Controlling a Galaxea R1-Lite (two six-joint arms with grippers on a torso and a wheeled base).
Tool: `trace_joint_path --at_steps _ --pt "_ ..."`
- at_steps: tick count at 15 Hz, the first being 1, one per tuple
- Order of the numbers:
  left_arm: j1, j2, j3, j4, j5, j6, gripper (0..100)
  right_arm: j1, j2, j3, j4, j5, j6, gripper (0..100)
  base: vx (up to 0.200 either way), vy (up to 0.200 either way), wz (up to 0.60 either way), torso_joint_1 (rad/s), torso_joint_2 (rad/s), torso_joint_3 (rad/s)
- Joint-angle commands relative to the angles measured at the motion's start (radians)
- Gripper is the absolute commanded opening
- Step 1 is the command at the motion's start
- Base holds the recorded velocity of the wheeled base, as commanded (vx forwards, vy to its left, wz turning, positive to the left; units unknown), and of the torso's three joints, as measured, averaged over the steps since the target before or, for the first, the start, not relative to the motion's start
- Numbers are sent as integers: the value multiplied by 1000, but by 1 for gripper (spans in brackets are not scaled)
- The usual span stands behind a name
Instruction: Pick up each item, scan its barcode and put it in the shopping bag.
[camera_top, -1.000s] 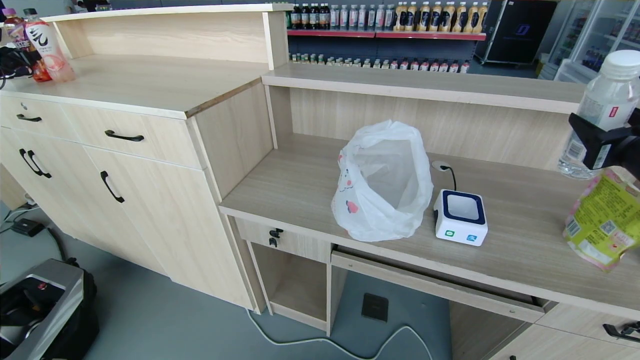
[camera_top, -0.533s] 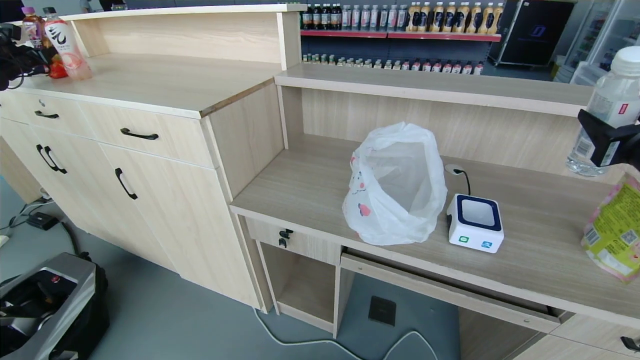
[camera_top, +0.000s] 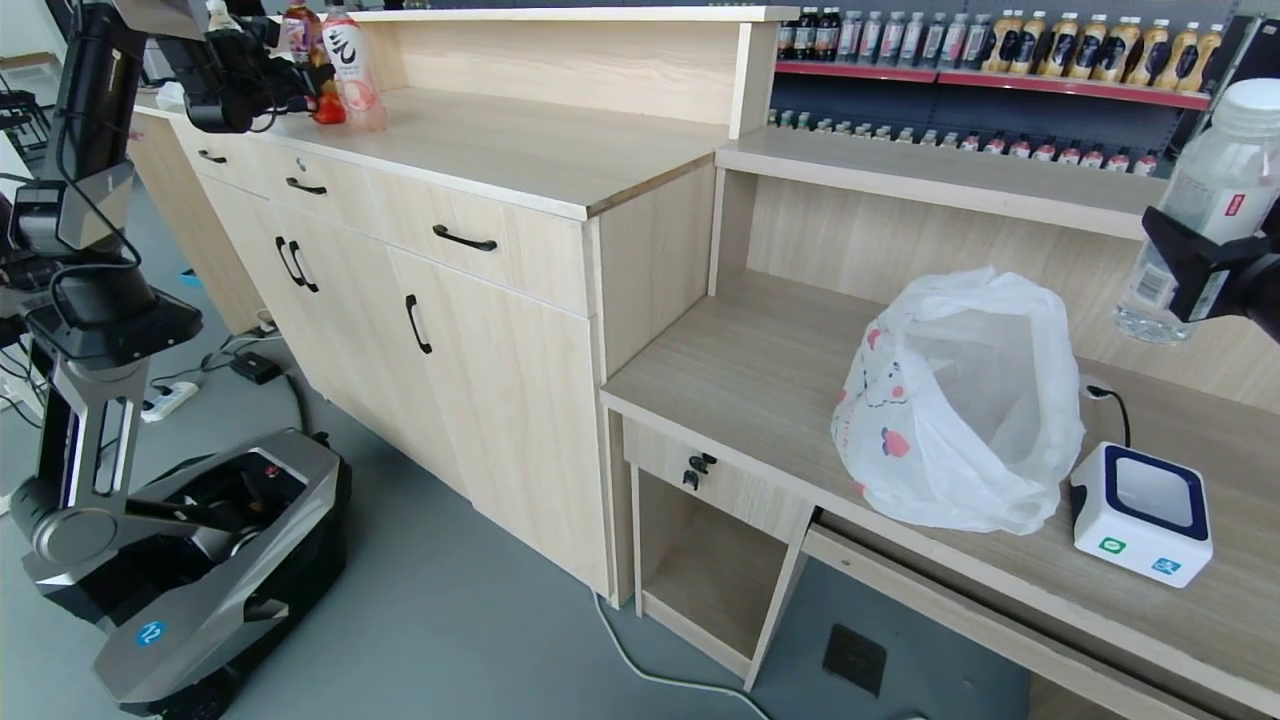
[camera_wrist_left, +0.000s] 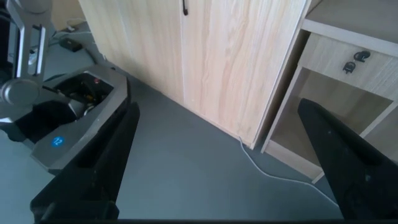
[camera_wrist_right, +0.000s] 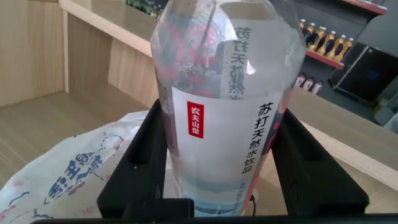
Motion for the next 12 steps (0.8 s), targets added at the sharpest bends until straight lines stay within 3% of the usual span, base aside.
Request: trace_joint_path --at_steps 1,7,12 --pt "0 0 0 0 0 0 100 1 21 -3 11 8 45 0 0 0 0 0 0 0" --pt "0 0 0 0 0 -2 100 3 129 -9 114 34 286 0 0 0 0 0 0 0" --pt "0 0 0 0 0 0 100 66 350 -52 -41 34 290 0 0 0 0 0 0 0"
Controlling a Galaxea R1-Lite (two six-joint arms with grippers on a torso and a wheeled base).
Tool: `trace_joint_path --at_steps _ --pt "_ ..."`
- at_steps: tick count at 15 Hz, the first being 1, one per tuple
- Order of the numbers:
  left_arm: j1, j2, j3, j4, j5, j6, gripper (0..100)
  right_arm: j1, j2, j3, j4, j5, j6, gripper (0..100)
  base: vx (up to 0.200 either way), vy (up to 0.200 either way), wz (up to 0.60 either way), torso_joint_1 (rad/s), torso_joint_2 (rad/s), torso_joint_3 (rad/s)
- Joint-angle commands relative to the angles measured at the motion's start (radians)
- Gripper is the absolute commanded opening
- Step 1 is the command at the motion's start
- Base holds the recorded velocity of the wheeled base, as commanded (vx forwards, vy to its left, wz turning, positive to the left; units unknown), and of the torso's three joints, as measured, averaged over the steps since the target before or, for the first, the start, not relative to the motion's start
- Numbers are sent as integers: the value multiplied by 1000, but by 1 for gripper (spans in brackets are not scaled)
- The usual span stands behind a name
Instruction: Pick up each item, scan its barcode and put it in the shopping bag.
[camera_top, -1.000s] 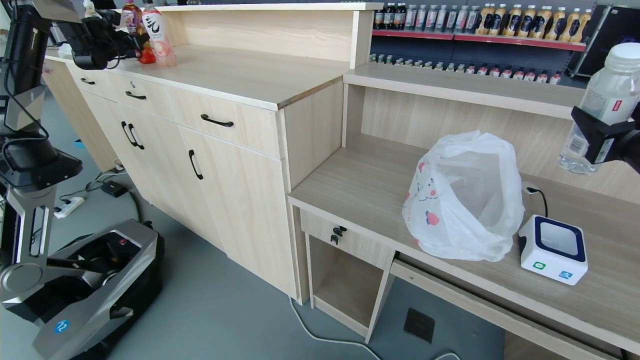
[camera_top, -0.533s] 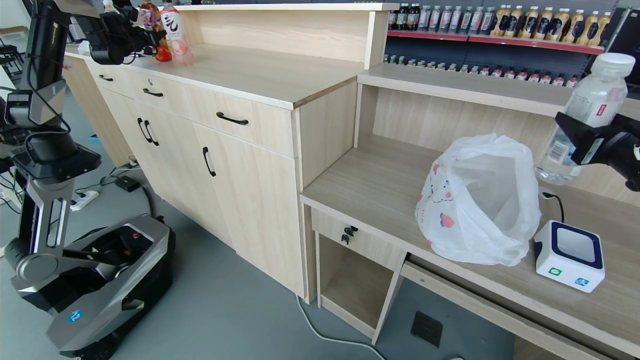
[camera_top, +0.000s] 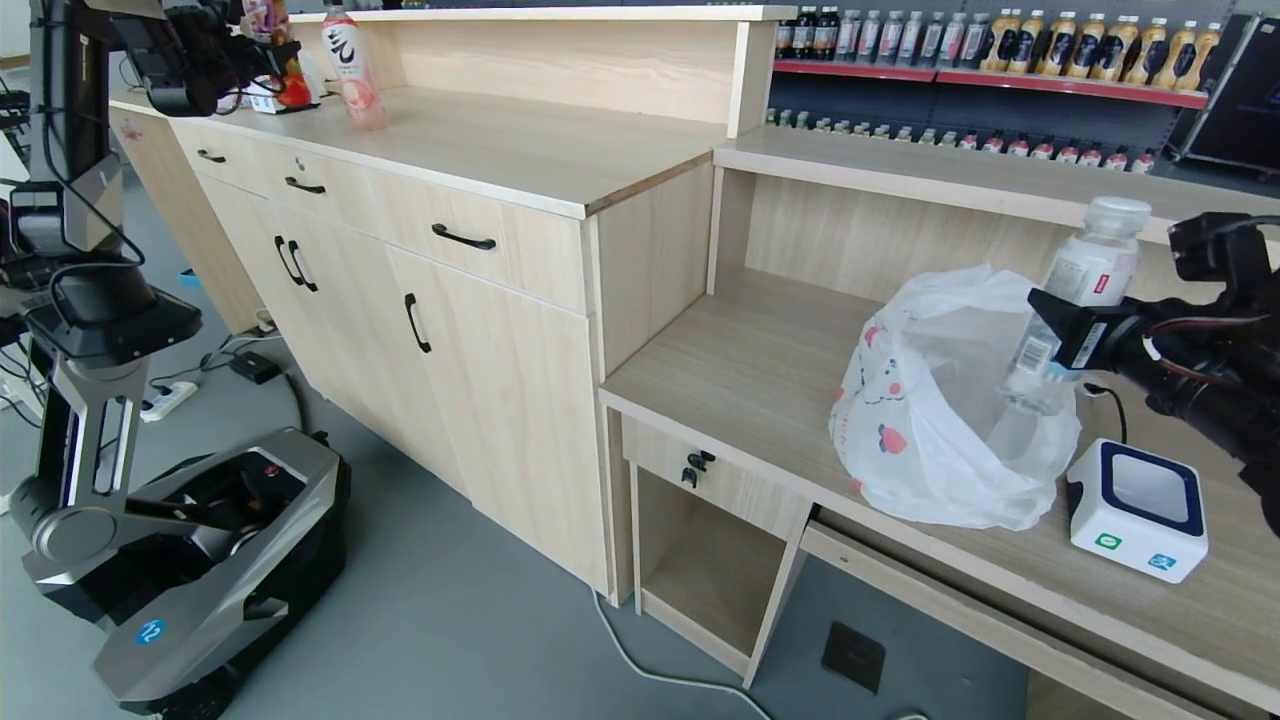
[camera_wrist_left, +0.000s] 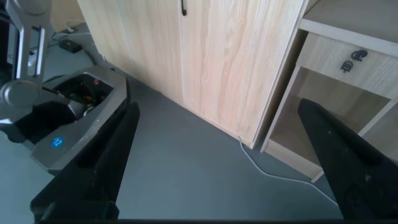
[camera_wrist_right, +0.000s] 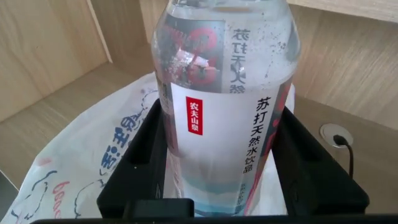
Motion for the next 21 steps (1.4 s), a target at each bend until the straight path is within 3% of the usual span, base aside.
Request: trace_joint_path --at_steps 1,3,6,12,21 --pt "0 0 0 0 0 -2 100 34 142 -33 -74 0 -4 0 0 0 0 0 0 0" --pt "0 0 0 0 0 0 100 52 226 -64 -165 2 -6 0 0 0 0 0 0 0" --pt "0 0 0 0 0 -2 100 52 300 -133 -193 3 -9 0 0 0 0 0 0 0" --pt "0 0 0 0 0 0 100 52 439 -328 -191 2 -26 0 0 0 0 0 0 0" --pt "0 0 0 0 0 0 100 57 568 -424 -194 16 -35 0 0 0 0 0 0 0"
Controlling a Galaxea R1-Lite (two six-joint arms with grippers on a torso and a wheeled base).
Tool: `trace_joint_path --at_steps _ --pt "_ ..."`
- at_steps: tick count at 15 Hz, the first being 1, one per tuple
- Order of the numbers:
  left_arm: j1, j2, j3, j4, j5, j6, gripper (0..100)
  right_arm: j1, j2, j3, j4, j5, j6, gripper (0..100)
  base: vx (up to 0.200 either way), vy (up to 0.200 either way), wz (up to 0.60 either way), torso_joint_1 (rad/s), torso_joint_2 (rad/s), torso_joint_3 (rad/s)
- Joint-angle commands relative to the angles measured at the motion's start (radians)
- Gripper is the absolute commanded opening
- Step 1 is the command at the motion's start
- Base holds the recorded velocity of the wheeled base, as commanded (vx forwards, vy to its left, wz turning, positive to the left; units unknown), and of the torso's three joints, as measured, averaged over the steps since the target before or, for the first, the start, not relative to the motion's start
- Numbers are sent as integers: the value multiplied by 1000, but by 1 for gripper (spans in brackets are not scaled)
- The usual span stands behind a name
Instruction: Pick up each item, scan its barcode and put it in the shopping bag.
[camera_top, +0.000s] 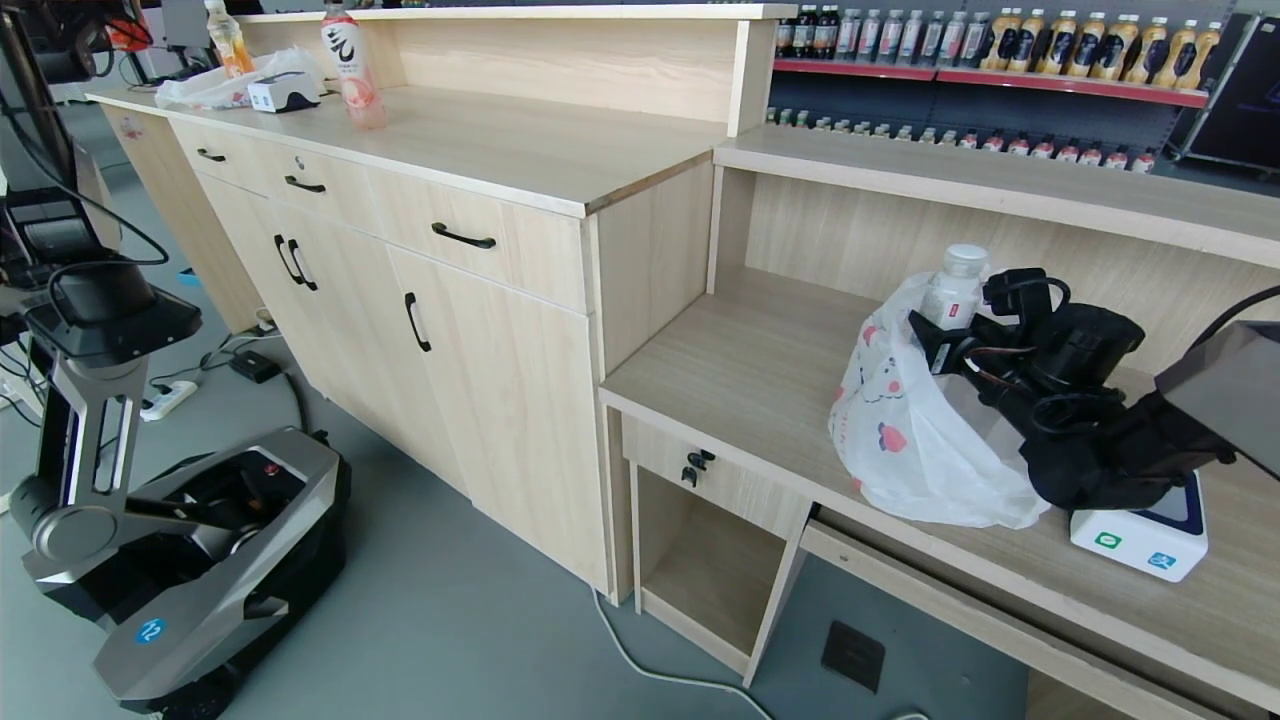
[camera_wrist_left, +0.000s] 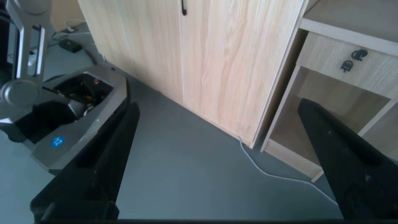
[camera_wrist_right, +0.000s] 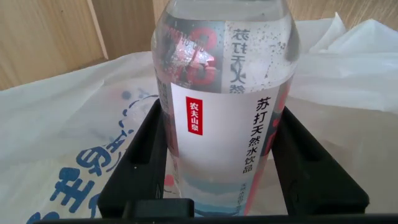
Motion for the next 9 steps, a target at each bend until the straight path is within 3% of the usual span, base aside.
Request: trace_joint_path --at_steps 1,9 --pt "0 0 0 0 0 0 100 4 35 -26 -2 2 -2 0 0 0 0 0 0 0" --pt "0 0 0 0 0 -2 100 6 59 -27 -2 2 -45 0 0 0 0 0 0 0"
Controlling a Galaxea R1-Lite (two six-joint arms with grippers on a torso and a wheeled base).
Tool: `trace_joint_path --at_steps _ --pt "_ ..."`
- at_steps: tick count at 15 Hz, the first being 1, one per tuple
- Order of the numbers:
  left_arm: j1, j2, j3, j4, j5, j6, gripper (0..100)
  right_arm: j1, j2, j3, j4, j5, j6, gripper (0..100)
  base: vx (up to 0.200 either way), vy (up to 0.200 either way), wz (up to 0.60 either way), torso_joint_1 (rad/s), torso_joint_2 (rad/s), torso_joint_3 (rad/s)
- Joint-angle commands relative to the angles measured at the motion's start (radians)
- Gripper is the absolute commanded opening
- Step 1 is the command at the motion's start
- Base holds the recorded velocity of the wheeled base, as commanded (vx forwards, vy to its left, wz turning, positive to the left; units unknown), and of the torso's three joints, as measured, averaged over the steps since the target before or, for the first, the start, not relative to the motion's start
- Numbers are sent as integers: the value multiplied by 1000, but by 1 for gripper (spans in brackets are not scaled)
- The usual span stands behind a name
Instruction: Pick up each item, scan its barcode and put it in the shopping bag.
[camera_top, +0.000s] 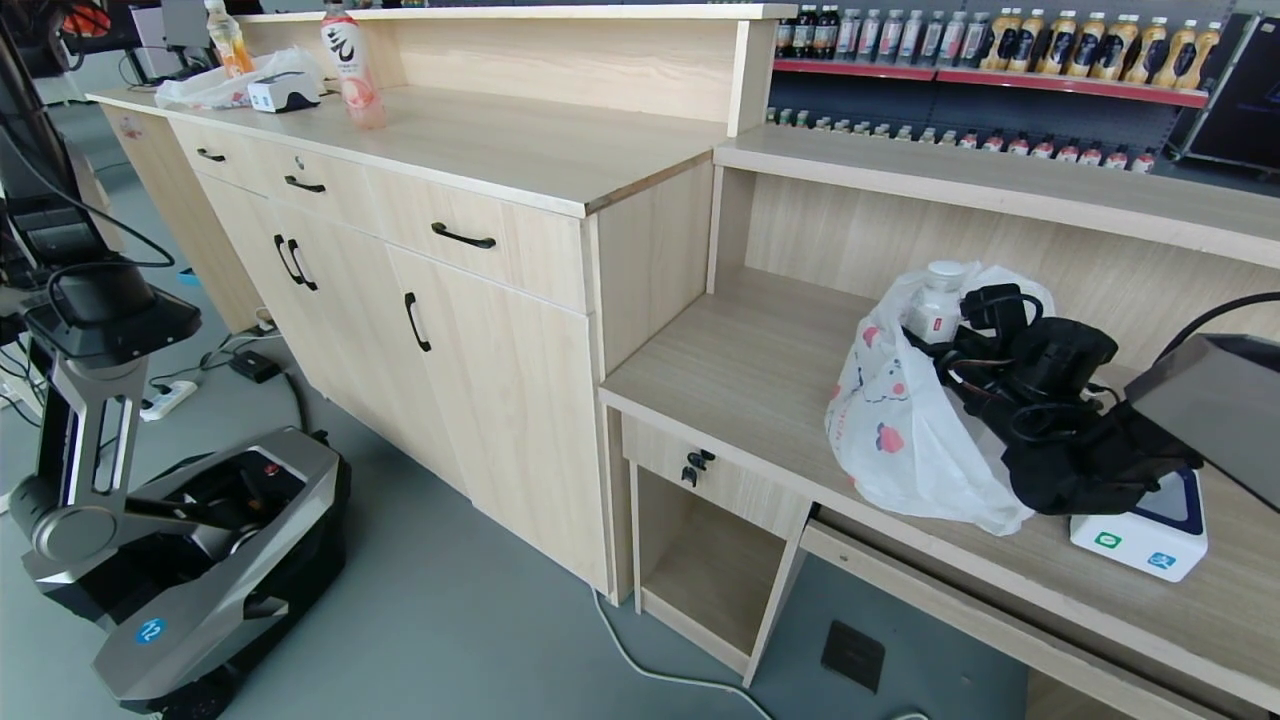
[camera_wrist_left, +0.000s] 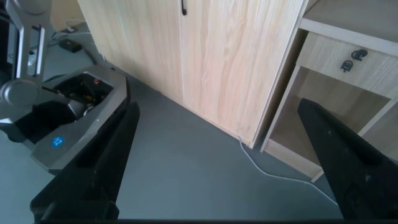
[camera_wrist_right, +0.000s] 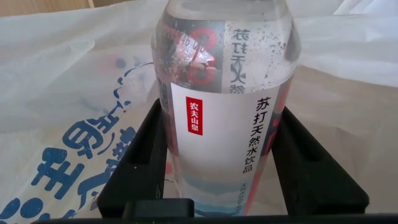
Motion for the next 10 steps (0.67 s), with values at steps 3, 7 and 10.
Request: trace_joint_path --at_steps 3,7,10 --pt "1 0 0 0 0 0 100 0 -3 3 -1 2 -5 0 0 0 0 0 0 0" --pt "1 0 0 0 0 0 100 0 7 -5 -2 6 -5 0 0 0 0 0 0 0" --pt "1 0 0 0 0 0 100 0 16 0 -2 6 -6 0 0 0 0 0 0 0"
